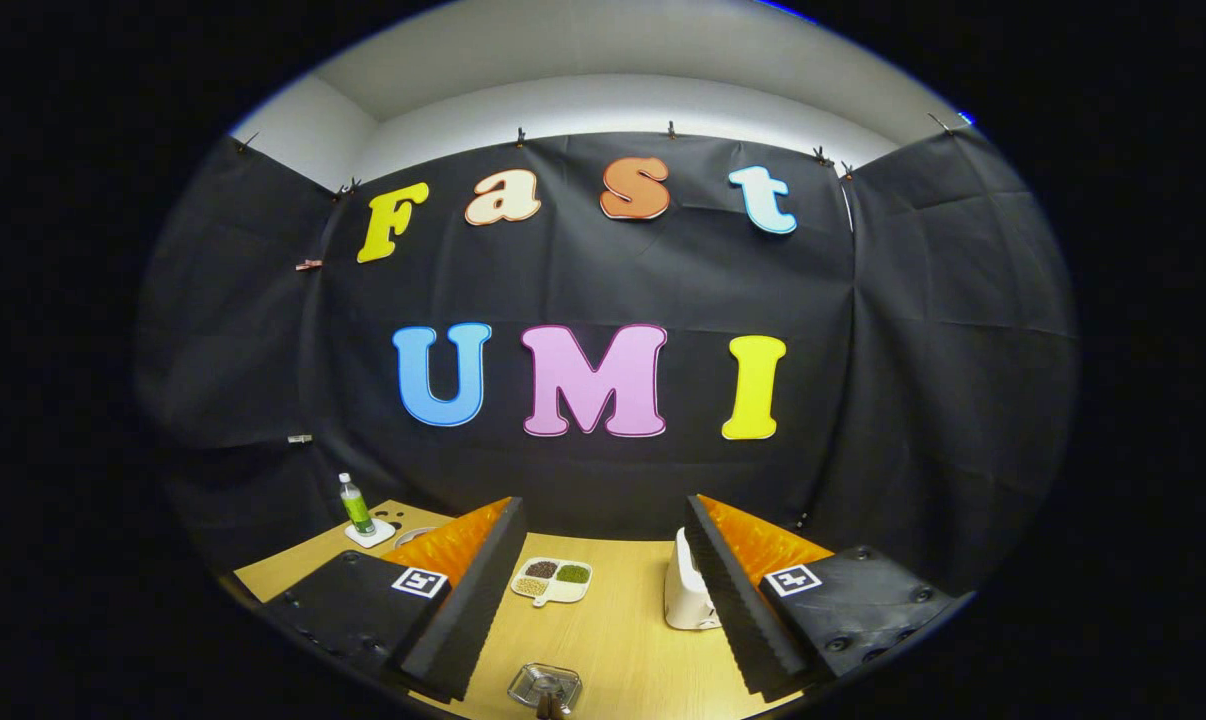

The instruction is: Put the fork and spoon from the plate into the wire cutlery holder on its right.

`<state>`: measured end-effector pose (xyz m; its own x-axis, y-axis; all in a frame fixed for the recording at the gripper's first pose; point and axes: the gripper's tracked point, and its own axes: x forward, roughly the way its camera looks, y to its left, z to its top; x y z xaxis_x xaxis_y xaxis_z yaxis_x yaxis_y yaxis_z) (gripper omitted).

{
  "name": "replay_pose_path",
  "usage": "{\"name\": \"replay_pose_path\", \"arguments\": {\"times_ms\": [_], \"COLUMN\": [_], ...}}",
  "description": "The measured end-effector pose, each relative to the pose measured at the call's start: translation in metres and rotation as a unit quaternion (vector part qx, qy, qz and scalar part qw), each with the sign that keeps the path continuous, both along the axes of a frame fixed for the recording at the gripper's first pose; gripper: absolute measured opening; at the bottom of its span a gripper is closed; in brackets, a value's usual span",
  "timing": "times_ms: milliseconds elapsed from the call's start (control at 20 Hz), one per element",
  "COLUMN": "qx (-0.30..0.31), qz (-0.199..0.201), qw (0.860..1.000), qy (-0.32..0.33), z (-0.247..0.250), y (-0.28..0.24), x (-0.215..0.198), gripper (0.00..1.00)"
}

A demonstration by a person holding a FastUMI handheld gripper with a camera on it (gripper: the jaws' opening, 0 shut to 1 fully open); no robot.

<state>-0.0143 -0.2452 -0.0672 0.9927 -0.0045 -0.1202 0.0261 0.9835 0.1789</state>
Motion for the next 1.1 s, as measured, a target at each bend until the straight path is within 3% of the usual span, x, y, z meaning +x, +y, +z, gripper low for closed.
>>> {"name": "replay_pose_path", "arguments": {"times_ms": [1100], "qx": [-0.004], "qz": [0.008], "qw": [1.000], "qy": [0.005], "z": [-0.0067], "y": [-0.0026], "x": [0.0043], "gripper": [0.99]}}
